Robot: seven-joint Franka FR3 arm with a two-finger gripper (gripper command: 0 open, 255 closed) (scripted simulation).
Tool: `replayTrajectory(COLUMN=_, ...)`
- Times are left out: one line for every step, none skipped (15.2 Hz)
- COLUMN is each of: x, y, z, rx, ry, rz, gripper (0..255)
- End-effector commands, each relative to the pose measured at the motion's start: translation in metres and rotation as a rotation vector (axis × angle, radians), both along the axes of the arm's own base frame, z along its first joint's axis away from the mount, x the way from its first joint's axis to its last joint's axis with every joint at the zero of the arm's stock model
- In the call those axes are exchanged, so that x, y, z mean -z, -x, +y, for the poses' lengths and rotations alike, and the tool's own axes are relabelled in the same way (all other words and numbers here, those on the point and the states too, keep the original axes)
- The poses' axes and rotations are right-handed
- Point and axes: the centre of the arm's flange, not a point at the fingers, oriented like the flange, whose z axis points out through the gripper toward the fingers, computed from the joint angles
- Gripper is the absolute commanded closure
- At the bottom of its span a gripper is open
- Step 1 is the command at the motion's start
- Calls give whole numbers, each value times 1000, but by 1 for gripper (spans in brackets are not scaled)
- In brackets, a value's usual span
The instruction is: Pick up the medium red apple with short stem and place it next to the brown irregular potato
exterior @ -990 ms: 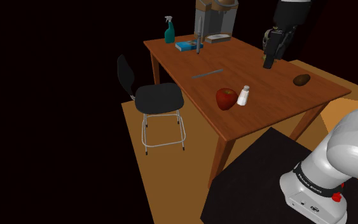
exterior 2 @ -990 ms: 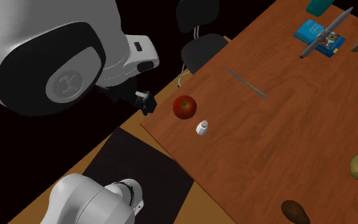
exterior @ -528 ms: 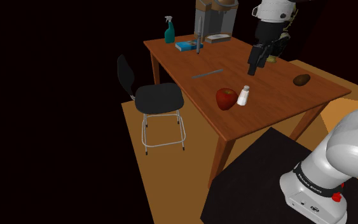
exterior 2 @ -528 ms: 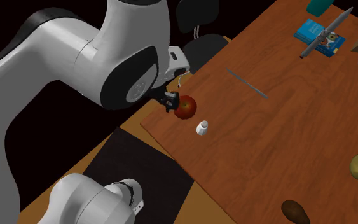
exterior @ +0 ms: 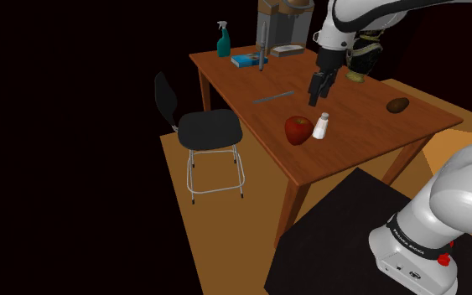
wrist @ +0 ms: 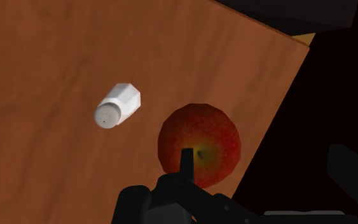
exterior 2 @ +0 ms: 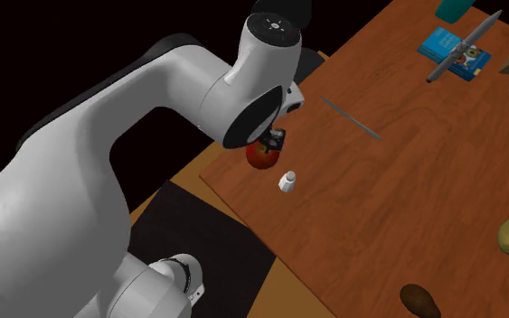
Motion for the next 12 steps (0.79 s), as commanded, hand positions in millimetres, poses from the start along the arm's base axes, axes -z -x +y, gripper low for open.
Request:
replayTrajectory(x=19, y=-19, z=-11, rx=-8, ry=-11, rz=-2, gripper=0)
replayTrajectory(x=28, y=-28, z=-16, rx=-12, ry=-18, rz=-3, gripper=0)
replayTrajectory(x=37, y=-37, z=-21, rx=-15, ry=-24, rz=-3, gripper=0)
replayTrajectory(x=46, y=-46, z=-25, rx=-19, ry=-30, rz=-3, gripper=0)
replayTrajectory(x=52, y=-52, z=-28, rx=-22, ry=-34, rz=-4, gripper=0)
replayTrajectory(x=57, y=-51, z=-27, rx=-22, ry=-34, rz=-4, gripper=0)
replayTrajectory(x=62, y=-51, z=-27, rx=-22, ry=-34, rz=-4, gripper=0)
replayTrajectory(x=68, y=-51, z=-26, rx=-22, ry=-34, rz=-4, gripper=0)
replayTrajectory(x=73, y=-51, z=-25, rx=-22, ry=-34, rz=-4, gripper=0)
replayTrajectory(x=78, y=-50, z=-25, rx=-22, ry=-34, rz=-4, gripper=0)
replayTrajectory(x=83, y=-50, z=-24, rx=-22, ry=-34, rz=-4, gripper=0)
replayTrajectory(x=89, y=-50, z=-23, rx=-22, ry=-34, rz=-4, gripper=0)
